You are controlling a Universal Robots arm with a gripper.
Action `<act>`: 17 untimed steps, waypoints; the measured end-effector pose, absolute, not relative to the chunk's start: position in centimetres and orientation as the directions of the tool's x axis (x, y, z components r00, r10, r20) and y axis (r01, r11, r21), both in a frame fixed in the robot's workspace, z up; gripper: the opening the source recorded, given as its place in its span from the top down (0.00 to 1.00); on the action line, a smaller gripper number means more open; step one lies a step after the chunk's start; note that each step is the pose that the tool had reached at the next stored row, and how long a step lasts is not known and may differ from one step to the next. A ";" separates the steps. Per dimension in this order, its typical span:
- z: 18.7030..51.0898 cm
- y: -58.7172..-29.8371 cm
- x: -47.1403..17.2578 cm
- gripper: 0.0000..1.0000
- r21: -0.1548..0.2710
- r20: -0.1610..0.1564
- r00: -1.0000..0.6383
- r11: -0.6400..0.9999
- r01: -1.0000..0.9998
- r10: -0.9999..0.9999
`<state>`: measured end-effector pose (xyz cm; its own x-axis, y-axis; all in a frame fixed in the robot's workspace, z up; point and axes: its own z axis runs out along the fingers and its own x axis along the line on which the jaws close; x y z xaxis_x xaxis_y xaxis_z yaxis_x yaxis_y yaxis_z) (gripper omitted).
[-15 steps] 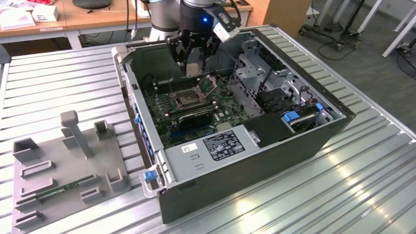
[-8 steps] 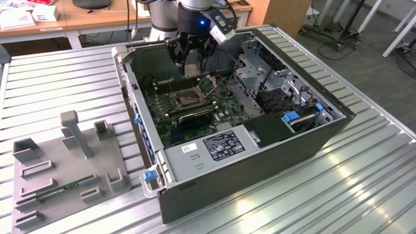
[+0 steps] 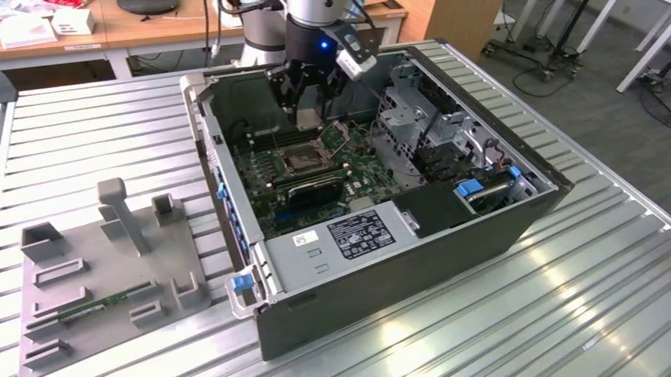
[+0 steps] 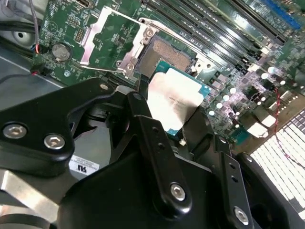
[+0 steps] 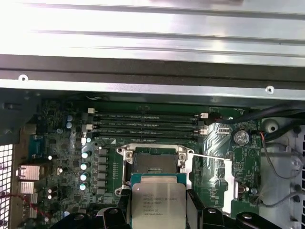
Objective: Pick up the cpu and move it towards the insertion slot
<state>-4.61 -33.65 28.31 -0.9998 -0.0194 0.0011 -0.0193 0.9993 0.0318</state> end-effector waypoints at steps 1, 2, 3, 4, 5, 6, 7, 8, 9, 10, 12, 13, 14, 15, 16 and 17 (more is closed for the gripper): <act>28.1 -33.6 -4.6 0.46 0.032 0.001 -1.000 0.999 -0.019 -0.019; 27.9 -33.6 -4.6 0.46 0.032 0.001 -1.000 0.999 -0.019 -0.019; 27.8 -33.6 -4.6 0.46 0.032 0.001 -1.000 0.999 -0.019 -0.019; 27.6 -33.6 -4.6 0.46 0.032 0.001 -1.000 0.999 -0.019 -0.019; 27.4 -33.6 -4.6 0.46 0.032 0.001 -1.000 0.999 -0.019 -0.019; 27.2 -33.6 -4.6 0.46 0.032 0.001 -1.000 0.999 -0.019 -0.019; 27.0 -33.6 -4.6 0.46 0.032 0.001 -1.000 0.999 -0.019 -0.019; 26.9 -33.6 -4.6 0.46 0.032 0.001 -1.000 0.999 -0.019 -0.019; 26.7 -33.6 -4.6 0.46 0.032 0.001 -1.000 0.999 -0.019 -0.019; 26.5 -33.6 -4.6 0.46 0.032 0.001 -1.000 0.999 -0.019 -0.019; 26.1 -33.6 -4.6 0.46 0.032 0.001 -1.000 0.999 -0.019 -0.019; 26.0 -33.6 -4.6 0.46 0.032 0.001 -1.000 0.999 -0.019 -0.019; 25.8 -33.6 -4.6 0.46 0.032 0.001 -1.000 0.999 -0.019 -0.019; 25.6 -33.6 -4.6 0.46 0.032 0.001 -1.000 0.999 -0.017 -0.017; 25.4 -33.6 -4.6 0.46 0.032 0.001 -1.000 0.999 -0.016 -0.016; 25.3 -33.6 -4.6 0.46 0.032 0.001 -1.000 0.999 -0.016 -0.016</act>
